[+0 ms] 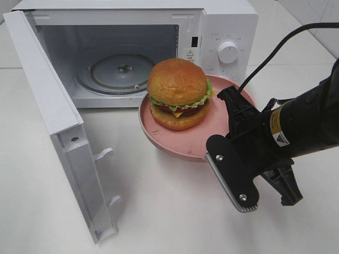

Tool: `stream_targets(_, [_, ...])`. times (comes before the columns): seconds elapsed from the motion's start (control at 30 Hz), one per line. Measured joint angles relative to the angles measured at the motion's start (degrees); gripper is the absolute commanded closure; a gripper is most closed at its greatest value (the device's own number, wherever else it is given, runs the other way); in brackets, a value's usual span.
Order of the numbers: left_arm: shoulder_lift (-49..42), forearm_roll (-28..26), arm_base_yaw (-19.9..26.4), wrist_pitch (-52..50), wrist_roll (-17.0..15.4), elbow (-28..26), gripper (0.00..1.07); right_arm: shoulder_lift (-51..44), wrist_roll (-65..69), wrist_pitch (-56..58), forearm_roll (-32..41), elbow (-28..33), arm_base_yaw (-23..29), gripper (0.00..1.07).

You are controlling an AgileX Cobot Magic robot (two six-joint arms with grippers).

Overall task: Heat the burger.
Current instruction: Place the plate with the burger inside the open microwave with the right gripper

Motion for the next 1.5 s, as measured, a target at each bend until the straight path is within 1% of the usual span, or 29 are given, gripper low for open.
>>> stream_targets(0.03, [0.0, 0.0, 0.0, 0.0, 0.0, 0.0, 0.03, 0.0, 0.0, 0.0, 0.0, 0.0, 0.0, 1.05])
stream_targets(0.07, [0.0, 0.0, 0.0, 0.0, 0.0, 0.0, 0.03, 0.0, -6.3, -0.06, 4.3, 0.0, -1.09, 1.05])
stream_targets(0.1, [0.0, 0.0, 0.0, 0.0, 0.0, 0.0, 0.03, 0.0, -9.85, -0.06, 6.76, 0.0, -1.6, 1.05])
stream_targets(0.13, [0.0, 0.0, 0.0, 0.0, 0.0, 0.0, 0.03, 0.0, -9.85, -0.06, 6.76, 0.0, -1.6, 1.05])
stream_targets(0.17, [0.0, 0.0, 0.0, 0.0, 0.0, 0.0, 0.03, 0.0, -15.93, -0.06, 11.06, 0.11, -2.52, 1.05])
stream_targets(0.2, [0.0, 0.0, 0.0, 0.0, 0.0, 0.0, 0.03, 0.0, -19.19, 0.06, 13.35, 0.17, -2.92, 1.05])
stream_targets(0.23, [0.0, 0.0, 0.0, 0.0, 0.0, 0.0, 0.03, 0.0, -19.19, 0.06, 13.35, 0.17, -2.92, 1.05])
stream_targets(0.3, [0.0, 0.0, 0.0, 0.0, 0.0, 0.0, 0.03, 0.0, -30.19, 0.06, 22.12, 0.17, -3.55, 1.05])
stream_targets(0.4, [0.0, 0.0, 0.0, 0.0, 0.0, 0.0, 0.03, 0.0, -32.83, 0.06, 24.24, 0.17, -3.67, 1.05])
stream_targets(0.43, [0.0, 0.0, 0.0, 0.0, 0.0, 0.0, 0.03, 0.0, -36.84, 0.06, 27.67, 0.17, -3.72, 1.05])
stream_targets(0.47, [0.0, 0.0, 0.0, 0.0, 0.0, 0.0, 0.03, 0.0, -38.16, 0.06, 28.76, 0.17, -3.72, 1.05])
stream_targets(0.53, [0.0, 0.0, 0.0, 0.0, 0.0, 0.0, 0.03, 0.0, -39.94, 0.0, 29.85, 0.17, -3.78, 1.05])
stream_targets(0.67, [0.0, 0.0, 0.0, 0.0, 0.0, 0.0, 0.03, 0.06, -39.94, 0.74, 29.79, -0.63, -3.78, 1.05])
stream_targets(0.73, [0.0, 0.0, 0.0, 0.0, 0.0, 0.0, 0.03, 0.8, -39.48, 1.09, 29.51, -3.61, -3.78, 1.07])
stream_targets(0.83, [0.0, 0.0, 0.0, 0.0, 0.0, 0.0, 0.03, 1.2, -39.36, 1.26, 29.51, -4.64, -3.78, 1.07])
stream_targets(0.9, [0.0, 0.0, 0.0, 0.0, 0.0, 0.0, 0.03, 3.27, -39.36, 3.44, 29.51, -8.25, -3.78, 1.07])
stream_targets(1.23, [0.0, 0.0, 0.0, 0.0, 0.0, 0.0, 0.03, 7.39, -39.36, 7.39, 29.56, -14.04, -3.78, 1.07])
stream_targets(1.27, [0.0, 0.0, 0.0, 0.0, 0.0, 0.0, 0.03, 8.08, -39.36, 7.62, 30.02, -15.24, -3.78, 1.07])
stream_targets(1.37, [0.0, 0.0, 0.0, 0.0, 0.0, 0.0, 0.03, 8.42, -39.36, 7.79, 30.6, -15.87, -3.78, 1.07])
stream_targets(1.43, [0.0, 0.0, 0.0, 0.0, 0.0, 0.0, 0.03, 9.45, -39.48, 8.31, 33.52, -17.82, -3.78, 1.06])
stream_targets(1.5, [0.0, 0.0, 0.0, 0.0, 0.0, 0.0, 0.03, 10.03, -39.53, 8.02, 34.49, -18.74, -3.78, 1.06])
